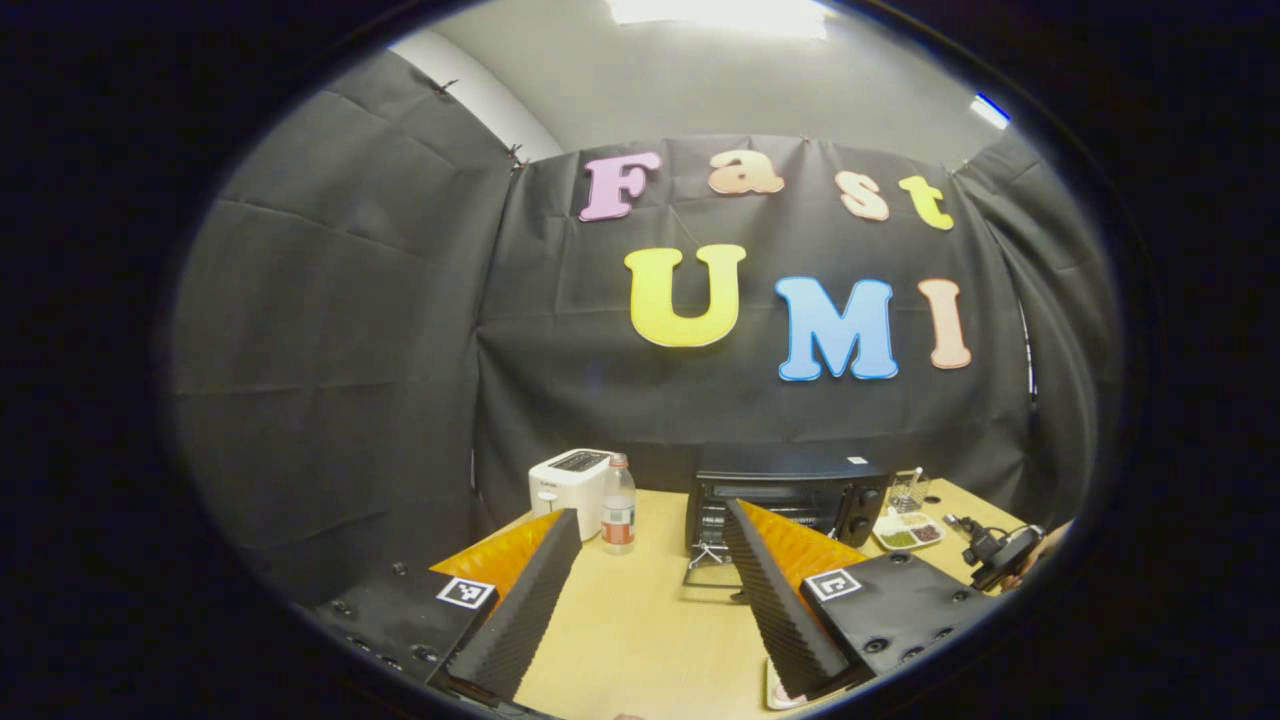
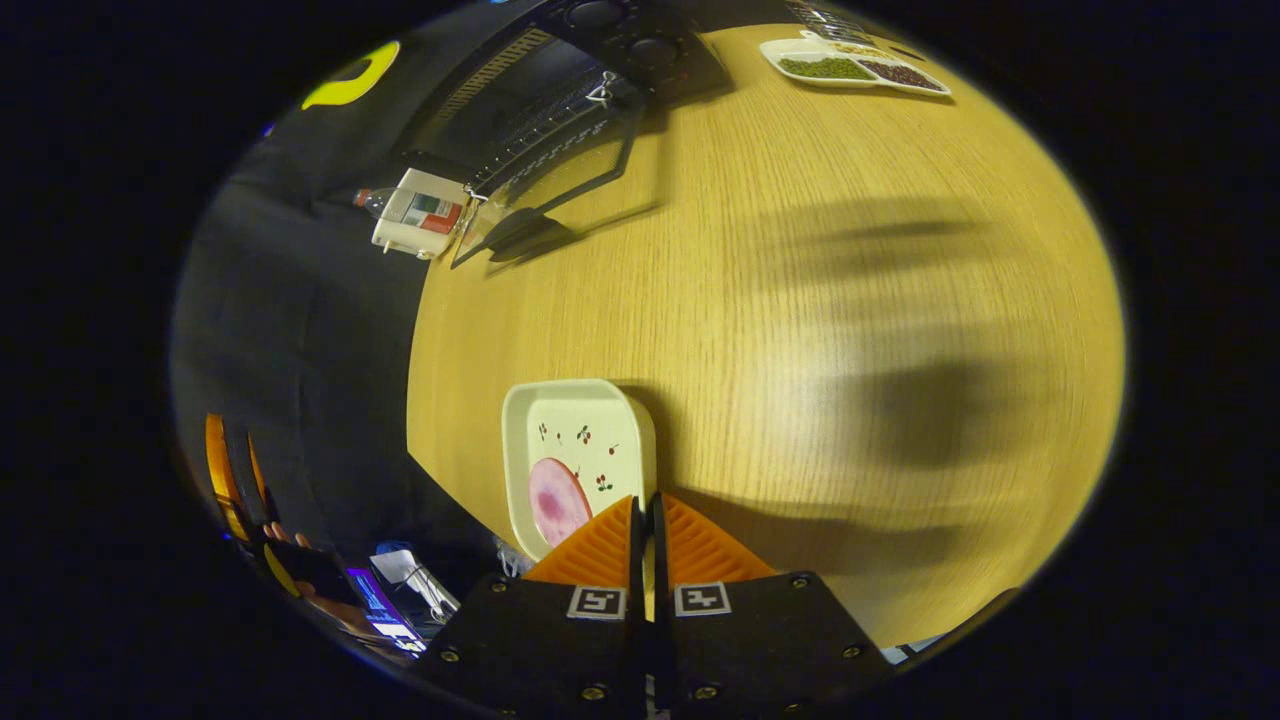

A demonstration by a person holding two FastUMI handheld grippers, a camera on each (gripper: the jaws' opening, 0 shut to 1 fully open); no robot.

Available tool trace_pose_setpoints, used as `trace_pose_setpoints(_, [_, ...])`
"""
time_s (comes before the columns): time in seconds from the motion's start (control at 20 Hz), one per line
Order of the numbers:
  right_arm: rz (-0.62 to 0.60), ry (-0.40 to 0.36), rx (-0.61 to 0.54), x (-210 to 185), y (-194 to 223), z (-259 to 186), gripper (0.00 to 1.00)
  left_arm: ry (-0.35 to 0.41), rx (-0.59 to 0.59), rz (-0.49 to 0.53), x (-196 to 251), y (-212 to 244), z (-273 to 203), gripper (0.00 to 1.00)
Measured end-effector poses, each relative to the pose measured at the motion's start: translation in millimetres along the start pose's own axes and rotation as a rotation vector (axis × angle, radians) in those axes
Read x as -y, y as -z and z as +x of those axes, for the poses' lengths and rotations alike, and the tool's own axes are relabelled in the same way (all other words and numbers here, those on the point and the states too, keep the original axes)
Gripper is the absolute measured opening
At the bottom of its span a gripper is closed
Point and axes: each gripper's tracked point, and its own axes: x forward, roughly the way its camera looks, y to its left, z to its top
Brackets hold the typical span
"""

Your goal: Open the electric oven with the left hand, put the food in, and close the electric oven.

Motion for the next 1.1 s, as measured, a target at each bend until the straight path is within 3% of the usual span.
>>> trace_pose_setpoints(0.25, [0.062, -0.061, 0.052, -34, -21, -4, 0.04, 0.017, 0.018, 0.007, 9, -4, 19, 0.9])
trace_pose_setpoints(0.45, [0.11, -0.124, 0.136, -71, -53, -7, 0.04, 0.044, 0.01, -0.001, 14, -3, 35, 1.0])
trace_pose_setpoints(0.65, [0.17, -0.131, 0.259, -95, -96, -6, 0.04, 0.061, 0.001, 0.006, 9, 0, 54, 0.97])
trace_pose_setpoints(0.7, [0.195, -0.129, 0.291, -100, -107, -5, 0.04, 0.066, -0.001, 0.003, 7, 0, 59, 0.9])
trace_pose_setpoints(0.75, [0.226, -0.131, 0.322, -102, -118, -5, 0.04, 0.071, -0.002, 0.002, 5, 1, 63, 0.9])
trace_pose_setpoints(0.9, [0.327, -0.137, 0.417, -107, -150, -1, 0.04, 0.084, -0.003, 0.017, -5, -1, 77, 1.0])
trace_pose_setpoints(1.1, [0.458, -0.159, 0.532, -114, -187, 3, 0.04, 0.091, -0.004, 0.023, -20, 0, 95, 1.0])
